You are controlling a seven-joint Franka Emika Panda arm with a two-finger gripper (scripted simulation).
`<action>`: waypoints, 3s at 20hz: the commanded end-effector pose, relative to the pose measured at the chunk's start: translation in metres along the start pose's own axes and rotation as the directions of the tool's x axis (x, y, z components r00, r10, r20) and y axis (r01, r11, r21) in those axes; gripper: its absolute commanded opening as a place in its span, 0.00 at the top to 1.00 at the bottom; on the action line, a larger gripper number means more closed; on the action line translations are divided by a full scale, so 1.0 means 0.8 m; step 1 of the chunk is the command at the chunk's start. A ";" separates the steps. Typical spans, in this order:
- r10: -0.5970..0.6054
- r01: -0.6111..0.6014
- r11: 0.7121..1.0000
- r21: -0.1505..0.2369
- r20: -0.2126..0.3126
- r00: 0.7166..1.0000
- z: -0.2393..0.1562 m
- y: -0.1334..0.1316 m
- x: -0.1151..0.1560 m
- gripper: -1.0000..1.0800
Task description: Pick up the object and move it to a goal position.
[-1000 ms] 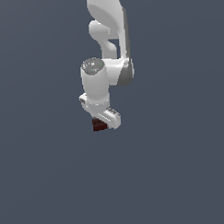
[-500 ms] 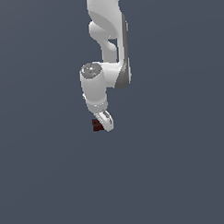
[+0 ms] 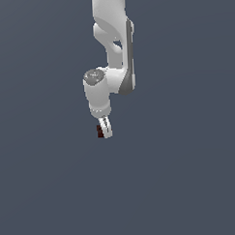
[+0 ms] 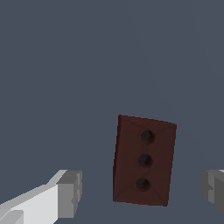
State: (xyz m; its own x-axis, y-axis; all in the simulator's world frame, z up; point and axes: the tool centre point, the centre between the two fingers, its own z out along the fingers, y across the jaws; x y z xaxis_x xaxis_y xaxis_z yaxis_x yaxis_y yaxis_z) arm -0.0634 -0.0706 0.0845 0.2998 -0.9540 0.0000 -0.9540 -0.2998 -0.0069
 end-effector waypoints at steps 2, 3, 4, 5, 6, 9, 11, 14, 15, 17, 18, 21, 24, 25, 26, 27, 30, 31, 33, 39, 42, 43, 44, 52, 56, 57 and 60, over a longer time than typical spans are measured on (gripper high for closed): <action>0.059 -0.059 0.998 -0.004 0.000 0.998 0.005 0.006 0.001 0.04; 0.072 -0.072 0.997 -0.004 0.000 0.997 0.006 0.008 0.001 0.04; 0.082 -0.082 0.997 -0.005 0.000 0.997 0.007 0.009 0.001 0.04; 0.091 -0.091 0.996 -0.006 0.000 0.996 0.007 0.010 0.002 0.04; 0.098 -0.098 0.995 -0.006 -0.001 0.995 0.008 0.011 0.002 0.04; 0.110 -0.110 0.994 -0.007 -0.001 0.994 0.009 0.012 0.002 0.04; 0.106 -0.106 0.994 -0.007 -0.001 0.994 0.009 0.012 0.002 0.04; 0.106 -0.106 0.994 -0.007 -0.001 0.994 0.013 0.012 0.002 0.04; 0.107 -0.107 0.994 -0.007 -0.001 0.994 0.015 0.012 0.002 0.04; 0.108 -0.108 0.994 -0.007 -0.001 0.994 0.024 0.012 0.002 0.04; 0.108 -0.108 0.994 -0.007 -0.001 0.994 0.029 0.013 0.002 0.04; 0.110 -0.110 0.994 -0.007 -0.001 0.994 0.048 0.013 0.002 0.04; 0.111 -0.111 0.994 -0.007 -0.001 0.994 0.063 0.014 0.002 0.04; 0.111 -0.111 0.994 -0.007 -0.001 0.994 0.066 0.013 0.001 0.04; 0.111 -0.111 0.994 -0.007 -0.001 0.994 0.069 0.013 0.001 0.04; 0.112 -0.112 0.994 -0.007 0.000 0.994 0.070 0.013 0.002 0.04; 0.112 -0.112 0.994 -0.007 0.000 0.994 0.072 0.013 0.002 1.00; 0.112 -0.112 0.994 -0.007 0.000 0.994 0.072 0.013 0.002 1.00; 0.112 -0.112 0.994 -0.007 0.000 0.994 0.072 0.013 0.002 1.00; 0.112 -0.112 0.994 -0.007 0.000 0.994 0.072 0.013 0.002 1.00; 0.112 -0.112 0.994 -0.006 0.000 0.994 0.070 0.012 0.002 1.00; 0.112 -0.112 0.994 -0.006 0.000 0.994 0.069 0.011 0.003 1.00; 0.112 -0.112 0.994 -0.006 0.000 0.994 0.067 0.009 0.003 1.00; 0.112 -0.112 0.994 -0.007 -0.002 0.994 0.037 -0.017 0.015 1.00; 0.112 -0.112 0.994 -0.007 -0.003 0.994 0.012 -0.039 0.025 1.00; 0.112 -0.112 0.994 -0.007 -0.003 0.994 0.006 -0.046 0.028 1.00; 0.112 -0.112 0.994 -0.007 -0.003 0.994 -0.017 -0.066 0.037 1.00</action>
State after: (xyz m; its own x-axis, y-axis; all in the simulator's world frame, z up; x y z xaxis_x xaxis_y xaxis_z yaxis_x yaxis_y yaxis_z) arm -0.0134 -0.0820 0.0879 0.1915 -0.9815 0.0019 -0.9815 -0.1915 0.0021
